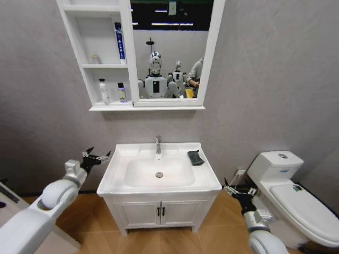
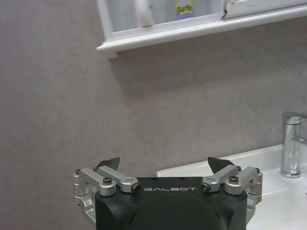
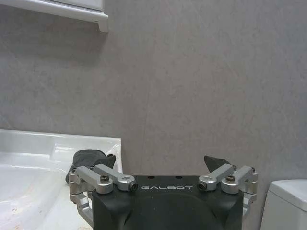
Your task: Move facial cleanser and shampoo from washbasin to cabinet, then wipe washbasin with towel.
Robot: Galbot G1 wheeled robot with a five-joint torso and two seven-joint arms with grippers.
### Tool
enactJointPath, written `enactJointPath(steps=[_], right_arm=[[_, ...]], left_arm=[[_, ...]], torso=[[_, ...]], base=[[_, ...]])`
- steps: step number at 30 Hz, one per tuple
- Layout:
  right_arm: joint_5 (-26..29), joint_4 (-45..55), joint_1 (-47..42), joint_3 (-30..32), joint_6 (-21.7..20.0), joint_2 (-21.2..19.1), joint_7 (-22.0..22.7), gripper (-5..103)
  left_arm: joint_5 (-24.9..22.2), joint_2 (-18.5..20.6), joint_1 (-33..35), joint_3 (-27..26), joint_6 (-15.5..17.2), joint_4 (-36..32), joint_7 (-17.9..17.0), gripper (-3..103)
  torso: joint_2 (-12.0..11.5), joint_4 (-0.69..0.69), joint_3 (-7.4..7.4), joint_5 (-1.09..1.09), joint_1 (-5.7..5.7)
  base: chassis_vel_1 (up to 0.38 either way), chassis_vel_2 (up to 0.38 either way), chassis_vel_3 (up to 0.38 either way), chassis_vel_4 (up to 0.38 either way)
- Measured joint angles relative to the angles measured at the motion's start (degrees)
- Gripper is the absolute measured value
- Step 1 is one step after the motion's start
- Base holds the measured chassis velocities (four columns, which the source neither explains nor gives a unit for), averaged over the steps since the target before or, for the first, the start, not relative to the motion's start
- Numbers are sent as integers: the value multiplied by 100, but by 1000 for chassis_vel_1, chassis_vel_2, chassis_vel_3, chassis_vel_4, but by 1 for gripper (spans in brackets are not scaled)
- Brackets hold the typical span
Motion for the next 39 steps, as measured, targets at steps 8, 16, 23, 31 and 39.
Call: enactJointPath(steps=[8, 16, 23, 31, 39], right_arm=[[72, -87, 171, -79, -47, -214, 28, 100], [382, -126, 589, -230, -258, -505, -132, 100], [424, -116, 671, -269, -296, -455, -164, 100], [413, -80, 526, -157, -196, -402, -167, 100], [670, -150, 1017, -252, -417, -595, -173, 100]], left_arm=[[236, -1347, 1364, -1157, -89, -567, 221, 100], [464, -2293, 2051, -1253, -92, -1253, 172, 100], [968, -2670, 2287, -1028, -175, -1678, -6, 100], [1089, -2587, 2293, -1097, -144, -1857, -44, 100], [1090, -2569, 2294, -1100, -134, -1857, -26, 100]], torso=[[0, 0, 0, 0, 0], [0, 0, 0, 1, 0], [0, -1, 0, 1, 0], [0, -1, 0, 0, 0], [0, -2, 1, 0, 0]], base=[[0, 0, 0, 0], [0, 0, 0, 0], [0, 0, 0, 0], [0, 0, 0, 0], [0, 0, 0, 0]])
